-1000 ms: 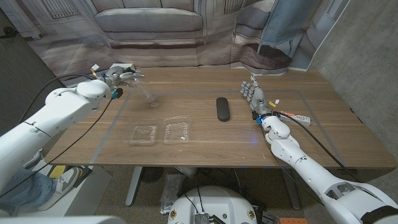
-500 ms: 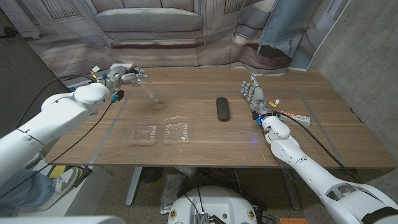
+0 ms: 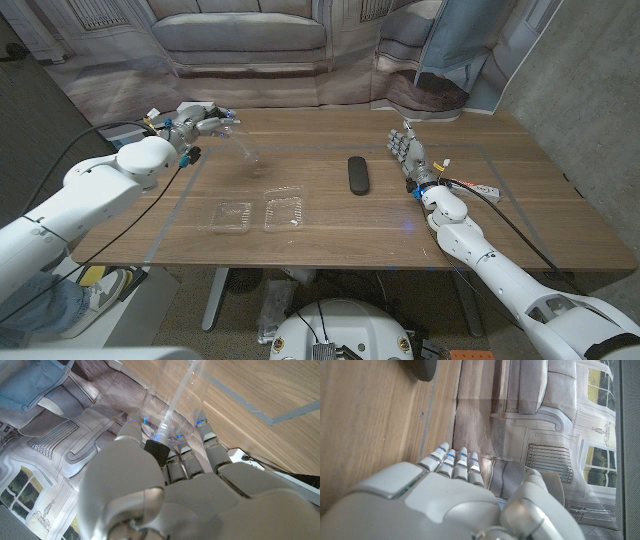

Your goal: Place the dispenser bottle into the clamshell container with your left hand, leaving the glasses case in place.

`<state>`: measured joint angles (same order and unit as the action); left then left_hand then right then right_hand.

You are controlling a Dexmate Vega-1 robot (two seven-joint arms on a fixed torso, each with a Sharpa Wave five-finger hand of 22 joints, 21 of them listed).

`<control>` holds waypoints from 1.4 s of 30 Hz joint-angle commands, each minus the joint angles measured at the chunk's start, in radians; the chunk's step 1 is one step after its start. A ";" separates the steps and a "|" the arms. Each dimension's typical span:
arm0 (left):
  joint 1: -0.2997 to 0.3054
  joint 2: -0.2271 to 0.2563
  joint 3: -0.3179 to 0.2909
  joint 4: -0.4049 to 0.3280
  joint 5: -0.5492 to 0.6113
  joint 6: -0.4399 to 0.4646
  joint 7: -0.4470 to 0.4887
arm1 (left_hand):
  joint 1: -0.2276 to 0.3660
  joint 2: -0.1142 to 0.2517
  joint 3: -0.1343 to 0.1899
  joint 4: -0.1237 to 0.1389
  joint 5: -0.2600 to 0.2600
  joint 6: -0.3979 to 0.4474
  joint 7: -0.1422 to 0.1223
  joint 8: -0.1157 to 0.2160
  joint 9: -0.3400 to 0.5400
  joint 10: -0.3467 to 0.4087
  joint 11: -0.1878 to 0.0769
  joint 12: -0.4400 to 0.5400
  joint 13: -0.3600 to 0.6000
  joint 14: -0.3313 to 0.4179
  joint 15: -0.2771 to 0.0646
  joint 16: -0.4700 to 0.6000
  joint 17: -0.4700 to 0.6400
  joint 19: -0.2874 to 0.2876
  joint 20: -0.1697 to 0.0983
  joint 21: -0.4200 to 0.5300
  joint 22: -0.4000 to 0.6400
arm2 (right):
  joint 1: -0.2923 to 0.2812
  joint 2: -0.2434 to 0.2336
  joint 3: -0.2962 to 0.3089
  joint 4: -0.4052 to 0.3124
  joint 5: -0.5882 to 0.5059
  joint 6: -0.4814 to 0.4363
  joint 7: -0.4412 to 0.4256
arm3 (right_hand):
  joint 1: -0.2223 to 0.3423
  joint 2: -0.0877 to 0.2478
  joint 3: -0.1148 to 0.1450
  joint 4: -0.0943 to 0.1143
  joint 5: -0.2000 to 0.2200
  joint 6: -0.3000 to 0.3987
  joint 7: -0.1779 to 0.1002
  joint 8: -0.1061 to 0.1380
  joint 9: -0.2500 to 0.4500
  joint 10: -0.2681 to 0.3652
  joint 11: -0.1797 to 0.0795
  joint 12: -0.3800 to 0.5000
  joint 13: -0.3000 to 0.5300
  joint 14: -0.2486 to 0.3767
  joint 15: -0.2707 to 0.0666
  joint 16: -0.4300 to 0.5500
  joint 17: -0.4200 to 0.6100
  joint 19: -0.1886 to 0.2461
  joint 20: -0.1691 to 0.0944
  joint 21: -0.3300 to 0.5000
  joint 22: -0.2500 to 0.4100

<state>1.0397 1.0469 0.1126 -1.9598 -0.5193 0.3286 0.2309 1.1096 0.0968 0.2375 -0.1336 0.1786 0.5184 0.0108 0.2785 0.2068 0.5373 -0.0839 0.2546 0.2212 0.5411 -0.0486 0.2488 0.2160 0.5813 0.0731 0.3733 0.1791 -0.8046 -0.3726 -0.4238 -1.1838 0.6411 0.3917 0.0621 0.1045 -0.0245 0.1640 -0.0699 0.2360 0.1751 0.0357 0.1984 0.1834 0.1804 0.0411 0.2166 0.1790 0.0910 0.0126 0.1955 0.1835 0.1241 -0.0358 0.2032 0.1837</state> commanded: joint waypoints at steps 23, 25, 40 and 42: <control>-0.027 0.074 0.026 -0.109 0.046 0.022 -0.102 | 0.029 0.034 0.008 0.009 0.007 0.011 0.004 -0.009 0.003 0.007 0.006 -0.012 0.006 0.012 -0.014 -0.003 0.002 0.002 -0.010 -0.006 0.005 | -0.004 -0.014 0.013 -0.007 0.010 -0.007 0.001 | 0.011 0.000 -0.004 0.001 -0.001 0.010 -0.001 -0.001 0.005 0.009 0.001 -0.005 0.006 0.004 0.001 -0.006 0.004 0.008 -0.017 -0.001 0.002; -0.020 0.074 0.021 -0.108 0.047 0.010 -0.105 | 0.029 0.034 0.008 0.010 0.007 0.011 0.003 -0.010 0.003 0.008 0.008 -0.012 0.006 0.012 -0.013 -0.004 0.002 0.002 -0.010 -0.007 0.005 | -0.002 -0.015 0.011 -0.006 0.006 -0.004 0.001 | 0.011 0.000 -0.004 0.001 -0.001 0.010 -0.001 -0.001 0.005 0.010 0.001 -0.005 0.006 0.004 0.000 -0.006 0.004 0.008 -0.017 -0.001 0.002; 0.054 0.074 -0.031 -0.079 0.061 -0.158 -0.175 | 0.028 0.033 0.009 0.010 0.006 0.014 0.003 -0.012 0.004 0.010 0.006 -0.015 0.007 0.015 -0.014 -0.007 0.002 -0.001 -0.013 -0.010 0.005 | -0.012 -0.013 0.010 -0.022 -0.008 -0.001 -0.030 | 0.011 0.001 -0.005 0.000 -0.001 0.010 0.000 -0.001 0.005 0.010 0.001 -0.006 0.006 0.004 0.003 -0.006 0.004 0.008 -0.017 -0.001 0.002; 0.060 0.075 -0.035 -0.081 0.066 -0.166 -0.179 | 0.028 0.033 0.009 0.010 0.006 0.014 0.003 -0.012 0.004 0.010 0.006 -0.015 0.007 0.015 -0.014 -0.007 0.002 -0.001 -0.012 -0.010 0.005 | -0.013 -0.013 0.010 -0.026 -0.010 -0.002 -0.034 | 0.011 0.001 -0.005 0.000 -0.001 0.010 0.000 -0.001 0.005 0.010 0.001 -0.005 0.006 0.004 0.002 -0.006 0.004 0.009 -0.016 -0.001 0.002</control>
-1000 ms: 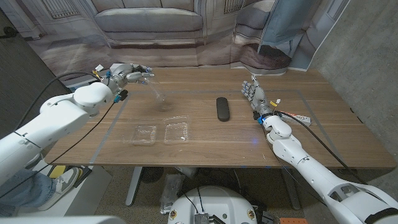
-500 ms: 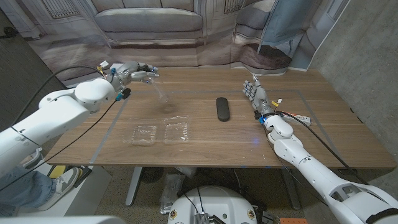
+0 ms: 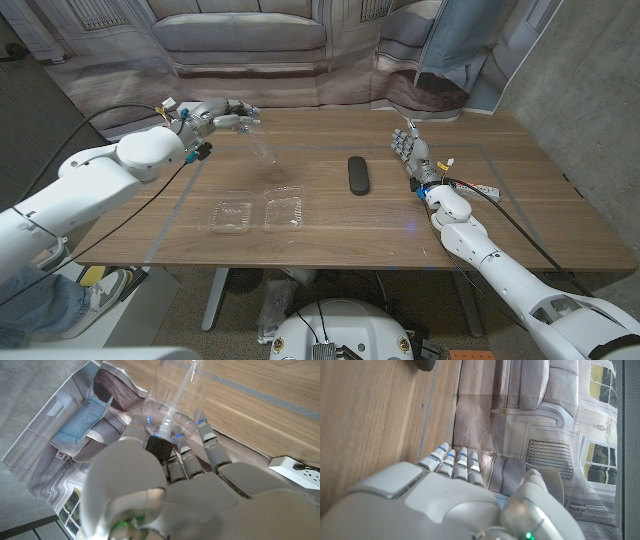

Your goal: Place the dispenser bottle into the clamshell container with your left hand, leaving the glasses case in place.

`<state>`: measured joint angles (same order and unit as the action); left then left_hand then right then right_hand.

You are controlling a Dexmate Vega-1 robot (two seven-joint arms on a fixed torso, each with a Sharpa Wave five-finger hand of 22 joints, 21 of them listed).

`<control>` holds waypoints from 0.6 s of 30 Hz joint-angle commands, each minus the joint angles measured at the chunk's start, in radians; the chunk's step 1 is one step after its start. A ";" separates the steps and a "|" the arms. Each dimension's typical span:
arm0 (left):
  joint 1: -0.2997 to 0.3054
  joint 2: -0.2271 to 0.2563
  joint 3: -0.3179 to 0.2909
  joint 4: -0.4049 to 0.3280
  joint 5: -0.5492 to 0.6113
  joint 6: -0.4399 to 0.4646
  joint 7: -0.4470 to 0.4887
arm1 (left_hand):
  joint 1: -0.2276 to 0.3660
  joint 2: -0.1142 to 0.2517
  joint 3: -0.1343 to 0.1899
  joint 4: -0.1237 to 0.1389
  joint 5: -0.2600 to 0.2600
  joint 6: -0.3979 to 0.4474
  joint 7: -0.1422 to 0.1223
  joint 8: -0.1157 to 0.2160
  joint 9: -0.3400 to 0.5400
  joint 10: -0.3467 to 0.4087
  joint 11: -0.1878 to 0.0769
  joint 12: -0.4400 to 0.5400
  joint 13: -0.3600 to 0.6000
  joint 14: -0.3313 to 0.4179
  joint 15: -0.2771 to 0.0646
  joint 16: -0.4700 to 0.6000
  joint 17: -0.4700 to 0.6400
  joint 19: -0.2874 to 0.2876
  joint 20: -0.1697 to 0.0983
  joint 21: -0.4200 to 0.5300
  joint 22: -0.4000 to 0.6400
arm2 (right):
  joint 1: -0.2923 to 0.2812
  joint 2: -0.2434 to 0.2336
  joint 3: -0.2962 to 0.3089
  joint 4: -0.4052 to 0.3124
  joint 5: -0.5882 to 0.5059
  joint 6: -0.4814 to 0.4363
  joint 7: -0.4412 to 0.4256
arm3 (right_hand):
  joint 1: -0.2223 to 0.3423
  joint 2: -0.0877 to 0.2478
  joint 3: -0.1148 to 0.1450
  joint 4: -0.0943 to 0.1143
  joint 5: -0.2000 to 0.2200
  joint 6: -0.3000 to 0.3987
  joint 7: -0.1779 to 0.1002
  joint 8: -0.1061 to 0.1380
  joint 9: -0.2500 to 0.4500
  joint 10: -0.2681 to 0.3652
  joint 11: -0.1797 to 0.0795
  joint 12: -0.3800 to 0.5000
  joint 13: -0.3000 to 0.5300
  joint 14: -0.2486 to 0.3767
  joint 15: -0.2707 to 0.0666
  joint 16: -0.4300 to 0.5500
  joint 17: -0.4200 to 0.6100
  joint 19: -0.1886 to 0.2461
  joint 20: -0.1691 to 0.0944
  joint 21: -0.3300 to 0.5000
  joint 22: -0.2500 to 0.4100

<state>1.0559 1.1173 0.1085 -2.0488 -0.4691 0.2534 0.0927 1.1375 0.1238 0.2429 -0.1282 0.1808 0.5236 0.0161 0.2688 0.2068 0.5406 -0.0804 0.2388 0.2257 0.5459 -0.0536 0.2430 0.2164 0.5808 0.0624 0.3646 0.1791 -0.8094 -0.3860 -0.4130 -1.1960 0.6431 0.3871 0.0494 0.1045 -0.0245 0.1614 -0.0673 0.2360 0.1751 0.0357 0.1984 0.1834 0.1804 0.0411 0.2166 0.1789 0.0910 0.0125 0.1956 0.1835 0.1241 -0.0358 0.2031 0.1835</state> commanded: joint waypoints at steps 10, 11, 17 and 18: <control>0.068 -0.002 -0.045 0.019 0.021 -0.139 -0.076 | 0.001 0.006 0.005 0.005 0.004 0.008 0.000 -0.006 0.004 0.007 0.005 -0.002 0.004 0.010 -0.007 -0.004 0.002 -0.002 -0.001 -0.004 0.006 | -0.013 0.001 -0.003 -0.030 -0.020 -0.002 -0.040 | 0.011 0.002 -0.003 -0.003 -0.001 0.009 0.000 -0.001 0.005 0.009 0.001 -0.006 0.006 0.004 0.001 -0.006 0.004 0.008 -0.017 -0.001 0.002; 0.072 -0.002 -0.048 0.019 0.020 -0.143 -0.079 | 0.001 0.006 0.006 0.005 0.004 0.008 0.001 -0.006 0.004 0.006 0.005 -0.002 0.004 0.010 -0.007 -0.004 0.002 -0.002 0.000 -0.004 0.006 | -0.012 0.000 -0.005 -0.029 -0.023 0.001 -0.038 | 0.011 0.002 -0.003 -0.003 -0.001 0.009 0.000 -0.001 0.005 0.009 0.001 -0.006 0.006 0.004 0.001 -0.006 0.004 0.008 -0.017 -0.001 0.002; 0.109 0.005 -0.076 -0.001 0.024 -0.143 -0.080 | 0.001 0.006 0.007 0.005 0.004 0.009 0.001 -0.007 0.004 0.007 0.007 -0.002 0.005 0.012 -0.008 -0.005 0.002 -0.001 -0.002 -0.004 0.006 | -0.009 0.004 -0.005 -0.030 -0.024 0.000 -0.043 | 0.011 0.002 -0.004 -0.003 -0.001 0.009 0.000 -0.001 0.005 0.010 0.001 -0.006 0.006 0.003 0.001 -0.006 0.004 0.008 -0.016 -0.001 0.002; 0.116 0.005 -0.081 -0.005 0.024 -0.143 -0.081 | 0.001 0.006 0.007 0.005 0.004 0.009 0.001 -0.008 0.004 0.007 0.007 -0.003 0.005 0.011 -0.008 -0.005 0.002 -0.002 -0.001 -0.005 0.006 | -0.007 0.004 -0.007 -0.029 -0.025 0.001 -0.041 | 0.011 0.002 -0.004 -0.003 -0.001 0.009 0.000 -0.002 0.005 0.009 0.001 -0.006 0.006 0.003 0.002 -0.006 0.004 0.008 -0.017 -0.001 0.002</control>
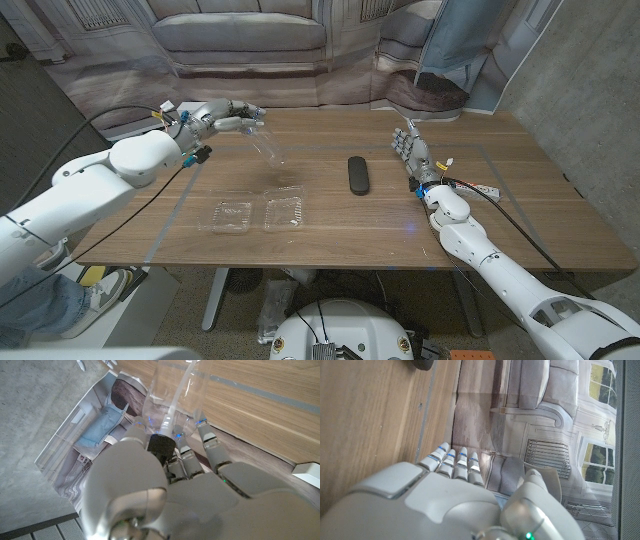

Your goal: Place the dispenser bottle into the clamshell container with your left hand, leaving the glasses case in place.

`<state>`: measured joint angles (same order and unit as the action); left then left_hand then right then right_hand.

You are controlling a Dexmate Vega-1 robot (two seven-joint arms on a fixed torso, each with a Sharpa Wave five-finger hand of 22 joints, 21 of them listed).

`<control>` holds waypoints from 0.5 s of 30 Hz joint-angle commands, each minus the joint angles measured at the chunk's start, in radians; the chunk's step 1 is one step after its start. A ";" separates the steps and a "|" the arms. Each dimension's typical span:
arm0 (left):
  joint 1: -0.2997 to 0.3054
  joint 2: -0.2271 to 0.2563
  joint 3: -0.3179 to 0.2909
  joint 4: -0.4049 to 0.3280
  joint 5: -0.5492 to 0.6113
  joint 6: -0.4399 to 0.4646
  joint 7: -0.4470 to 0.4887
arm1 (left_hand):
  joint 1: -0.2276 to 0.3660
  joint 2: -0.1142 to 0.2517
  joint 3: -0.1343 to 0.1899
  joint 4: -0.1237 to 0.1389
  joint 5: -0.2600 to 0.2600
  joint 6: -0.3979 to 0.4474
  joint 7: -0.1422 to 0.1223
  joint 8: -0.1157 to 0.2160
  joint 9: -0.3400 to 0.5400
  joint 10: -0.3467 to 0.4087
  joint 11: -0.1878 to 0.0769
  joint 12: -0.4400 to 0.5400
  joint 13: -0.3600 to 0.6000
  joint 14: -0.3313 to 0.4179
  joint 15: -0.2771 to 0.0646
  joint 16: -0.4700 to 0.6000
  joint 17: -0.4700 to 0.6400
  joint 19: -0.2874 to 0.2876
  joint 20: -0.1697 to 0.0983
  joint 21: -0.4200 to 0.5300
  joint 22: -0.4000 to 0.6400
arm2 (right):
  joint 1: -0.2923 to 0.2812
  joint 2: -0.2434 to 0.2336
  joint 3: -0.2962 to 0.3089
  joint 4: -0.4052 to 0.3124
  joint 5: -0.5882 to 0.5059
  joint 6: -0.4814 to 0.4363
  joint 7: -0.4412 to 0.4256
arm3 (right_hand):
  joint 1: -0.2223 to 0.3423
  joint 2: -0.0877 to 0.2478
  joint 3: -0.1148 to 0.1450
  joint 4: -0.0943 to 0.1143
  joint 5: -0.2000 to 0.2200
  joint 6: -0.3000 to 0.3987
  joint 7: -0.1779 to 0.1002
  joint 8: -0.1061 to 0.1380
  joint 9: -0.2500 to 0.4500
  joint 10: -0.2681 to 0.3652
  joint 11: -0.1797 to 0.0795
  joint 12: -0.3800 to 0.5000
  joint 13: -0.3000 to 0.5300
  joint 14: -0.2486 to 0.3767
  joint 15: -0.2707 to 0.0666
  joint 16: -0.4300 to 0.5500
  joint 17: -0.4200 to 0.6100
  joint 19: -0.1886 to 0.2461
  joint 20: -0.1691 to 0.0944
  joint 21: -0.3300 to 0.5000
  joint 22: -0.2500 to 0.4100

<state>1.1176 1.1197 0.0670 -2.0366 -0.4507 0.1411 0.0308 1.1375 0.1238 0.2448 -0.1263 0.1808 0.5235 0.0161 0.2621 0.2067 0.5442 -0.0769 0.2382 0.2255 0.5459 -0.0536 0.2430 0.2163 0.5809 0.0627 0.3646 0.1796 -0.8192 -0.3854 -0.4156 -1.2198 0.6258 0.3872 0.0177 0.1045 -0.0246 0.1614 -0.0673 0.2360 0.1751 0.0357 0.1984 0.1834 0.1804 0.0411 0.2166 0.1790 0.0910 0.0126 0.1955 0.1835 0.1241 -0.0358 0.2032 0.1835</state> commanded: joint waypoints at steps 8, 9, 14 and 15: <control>0.109 0.011 -0.077 -0.054 0.012 -0.002 -0.022 | 0.000 0.005 0.005 0.004 0.004 0.011 0.000 -0.002 0.004 0.004 0.003 -0.004 0.006 0.012 -0.006 -0.007 0.003 -0.001 0.000 -0.006 0.005 | 0.002 0.003 -0.009 -0.012 -0.013 -0.003 -0.013 | 0.011 0.003 -0.004 -0.003 -0.001 0.009 0.000 -0.002 0.005 0.011 0.001 -0.005 0.006 0.004 0.002 -0.006 0.004 0.009 -0.016 -0.001 0.002; 0.117 0.011 -0.082 -0.057 0.012 0.001 -0.022 | 0.000 0.005 0.005 0.004 0.004 0.012 0.000 -0.002 0.004 0.004 0.003 -0.004 0.006 0.012 -0.007 -0.007 0.003 -0.001 0.000 -0.006 0.005 | 0.002 0.003 -0.010 -0.012 -0.014 -0.002 -0.011 | 0.011 0.003 -0.004 -0.003 -0.001 0.009 0.000 -0.002 0.005 0.010 0.001 -0.005 0.006 0.004 0.002 -0.006 0.004 0.008 -0.016 -0.001 0.002; 0.157 0.005 -0.116 -0.083 0.017 0.020 -0.016 | -0.001 0.004 0.005 0.004 0.004 0.011 0.000 -0.004 0.004 0.004 0.005 -0.005 0.006 0.012 -0.006 -0.008 0.003 -0.001 -0.001 -0.007 0.005 | -0.001 0.002 -0.009 -0.022 -0.013 -0.004 -0.014 | 0.011 0.003 -0.005 -0.003 -0.001 0.010 0.000 -0.001 0.005 0.011 0.003 -0.005 0.006 0.004 0.003 -0.006 0.004 0.009 -0.016 -0.001 0.002; 0.163 0.004 -0.123 -0.088 0.019 0.024 -0.016 | -0.001 0.004 0.006 0.004 0.004 0.008 0.003 -0.005 0.004 0.004 0.007 -0.005 0.006 0.011 -0.006 -0.009 0.003 -0.003 0.000 -0.008 0.005 | -0.001 0.002 -0.008 -0.024 -0.011 -0.005 -0.014 | 0.011 0.003 -0.005 -0.003 -0.001 0.010 0.000 -0.001 0.005 0.011 0.003 -0.005 0.006 0.004 0.002 -0.006 0.004 0.009 -0.017 -0.001 0.002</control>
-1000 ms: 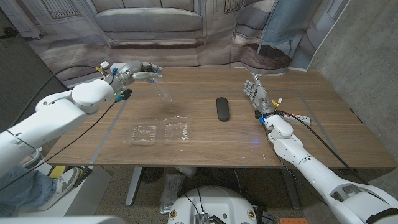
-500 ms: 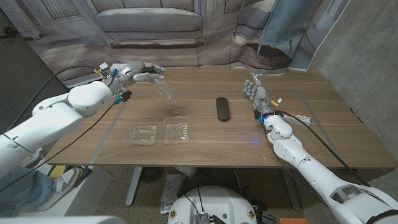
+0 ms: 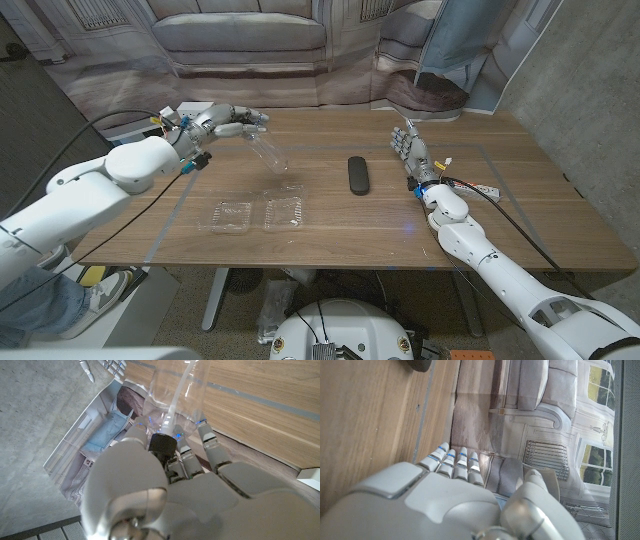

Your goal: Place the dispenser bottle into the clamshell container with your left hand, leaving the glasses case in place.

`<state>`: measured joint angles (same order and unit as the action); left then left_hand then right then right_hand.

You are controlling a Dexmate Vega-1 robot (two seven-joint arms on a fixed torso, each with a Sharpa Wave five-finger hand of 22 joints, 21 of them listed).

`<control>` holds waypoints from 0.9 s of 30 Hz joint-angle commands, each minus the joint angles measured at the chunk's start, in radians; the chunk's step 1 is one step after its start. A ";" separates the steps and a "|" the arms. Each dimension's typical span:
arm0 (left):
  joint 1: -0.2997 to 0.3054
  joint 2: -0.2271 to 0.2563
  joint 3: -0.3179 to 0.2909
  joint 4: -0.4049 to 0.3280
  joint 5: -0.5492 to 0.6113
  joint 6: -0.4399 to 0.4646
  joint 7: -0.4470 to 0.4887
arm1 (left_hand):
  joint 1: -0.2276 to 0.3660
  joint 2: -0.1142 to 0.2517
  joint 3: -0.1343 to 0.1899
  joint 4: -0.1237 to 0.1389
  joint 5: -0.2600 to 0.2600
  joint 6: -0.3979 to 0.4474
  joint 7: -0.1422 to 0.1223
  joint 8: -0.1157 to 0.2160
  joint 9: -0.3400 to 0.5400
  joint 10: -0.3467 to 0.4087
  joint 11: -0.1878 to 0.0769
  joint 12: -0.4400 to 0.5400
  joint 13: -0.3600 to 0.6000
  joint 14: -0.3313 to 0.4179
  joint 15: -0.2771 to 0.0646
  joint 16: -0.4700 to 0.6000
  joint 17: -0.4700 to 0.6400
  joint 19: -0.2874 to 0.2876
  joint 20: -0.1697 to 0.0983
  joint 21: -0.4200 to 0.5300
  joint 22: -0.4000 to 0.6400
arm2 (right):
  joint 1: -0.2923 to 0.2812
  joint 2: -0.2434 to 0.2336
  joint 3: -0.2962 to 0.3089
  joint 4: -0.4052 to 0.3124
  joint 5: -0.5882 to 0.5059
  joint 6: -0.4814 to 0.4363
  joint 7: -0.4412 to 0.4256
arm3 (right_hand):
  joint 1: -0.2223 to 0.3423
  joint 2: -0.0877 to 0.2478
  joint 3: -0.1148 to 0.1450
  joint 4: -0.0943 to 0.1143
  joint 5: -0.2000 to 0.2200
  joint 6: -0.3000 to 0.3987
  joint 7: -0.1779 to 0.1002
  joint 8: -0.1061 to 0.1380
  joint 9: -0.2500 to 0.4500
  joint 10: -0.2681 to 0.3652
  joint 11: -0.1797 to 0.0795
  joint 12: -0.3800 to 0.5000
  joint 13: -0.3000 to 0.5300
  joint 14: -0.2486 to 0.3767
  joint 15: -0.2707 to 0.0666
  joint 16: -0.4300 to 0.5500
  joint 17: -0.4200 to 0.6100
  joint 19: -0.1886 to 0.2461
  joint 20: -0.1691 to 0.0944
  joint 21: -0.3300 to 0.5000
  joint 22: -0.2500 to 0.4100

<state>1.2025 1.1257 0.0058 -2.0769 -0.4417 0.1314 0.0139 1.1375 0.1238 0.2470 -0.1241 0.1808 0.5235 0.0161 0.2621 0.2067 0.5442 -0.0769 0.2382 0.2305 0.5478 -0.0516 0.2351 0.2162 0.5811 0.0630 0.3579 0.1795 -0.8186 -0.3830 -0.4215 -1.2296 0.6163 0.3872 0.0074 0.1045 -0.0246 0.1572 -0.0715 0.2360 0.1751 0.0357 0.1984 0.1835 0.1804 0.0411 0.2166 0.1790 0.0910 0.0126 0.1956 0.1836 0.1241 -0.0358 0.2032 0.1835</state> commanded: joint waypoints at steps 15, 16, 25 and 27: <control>0.127 -0.018 -0.117 -0.124 0.037 0.095 -0.023 | -0.001 0.005 0.005 0.003 0.004 0.006 0.002 -0.010 0.004 -0.001 0.004 -0.009 0.004 0.009 -0.006 -0.005 0.003 -0.002 -0.001 -0.004 0.006 | -0.009 -0.005 0.006 -0.013 0.009 0.005 0.007 | 0.011 0.004 -0.003 0.001 -0.002 0.011 -0.001 -0.001 0.005 0.011 0.002 -0.005 0.006 0.004 0.002 -0.006 0.004 0.009 -0.016 -0.001 0.002; 0.130 -0.020 -0.120 -0.130 0.040 0.100 -0.024 | -0.001 0.005 0.005 0.003 0.004 0.006 0.002 -0.010 0.004 -0.001 0.003 -0.010 0.004 0.009 -0.005 -0.005 0.004 -0.002 -0.001 -0.004 0.006 | -0.009 -0.005 0.007 -0.012 0.011 0.003 0.007 | 0.011 0.004 -0.003 0.001 -0.002 0.011 -0.001 -0.001 0.005 0.011 0.002 -0.005 0.006 0.004 0.002 -0.006 0.004 0.009 -0.016 -0.001 0.002; 0.170 -0.039 -0.165 -0.171 0.056 0.134 -0.039 | -0.001 0.006 0.007 0.003 0.004 0.005 0.003 -0.012 0.004 -0.004 0.004 -0.012 0.005 0.008 -0.005 -0.006 0.004 -0.003 -0.001 -0.005 0.006 | -0.001 0.001 0.009 0.003 0.016 0.008 0.013 | 0.011 0.004 -0.003 0.000 -0.002 0.011 0.000 -0.001 0.005 0.012 0.002 -0.005 0.006 0.004 0.002 -0.006 0.004 0.009 -0.016 -0.001 0.002; 0.180 -0.045 -0.176 -0.180 0.062 0.136 -0.044 | -0.001 0.006 0.007 0.003 0.004 0.004 0.002 -0.013 0.005 -0.004 0.005 -0.012 0.005 0.007 -0.004 -0.007 0.004 -0.003 0.000 -0.005 0.006 | 0.003 0.002 0.009 0.006 0.016 0.008 0.014 | 0.011 0.004 -0.003 0.000 -0.002 0.011 0.000 -0.001 0.005 0.012 0.004 -0.005 0.006 0.004 0.002 -0.006 0.004 0.009 -0.017 -0.001 0.002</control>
<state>1.3393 1.1018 -0.1216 -2.2104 -0.4006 0.2362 -0.0119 1.1374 0.1237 0.2470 -0.1242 0.1808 0.5235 0.0161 0.2543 0.2067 0.5404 -0.0733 0.2321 0.2303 0.5479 -0.0516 0.2290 0.2161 0.5797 0.0646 0.3577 0.1849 -0.8249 -0.3854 -0.4159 -1.2379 0.6263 0.3920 0.0158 0.1098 -0.0193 0.1573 -0.0714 0.2360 0.1751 0.0357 0.1984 0.1834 0.1858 0.0465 0.2166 0.1790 0.0910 0.0126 0.1956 0.1835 0.1241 -0.0358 0.2032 0.1835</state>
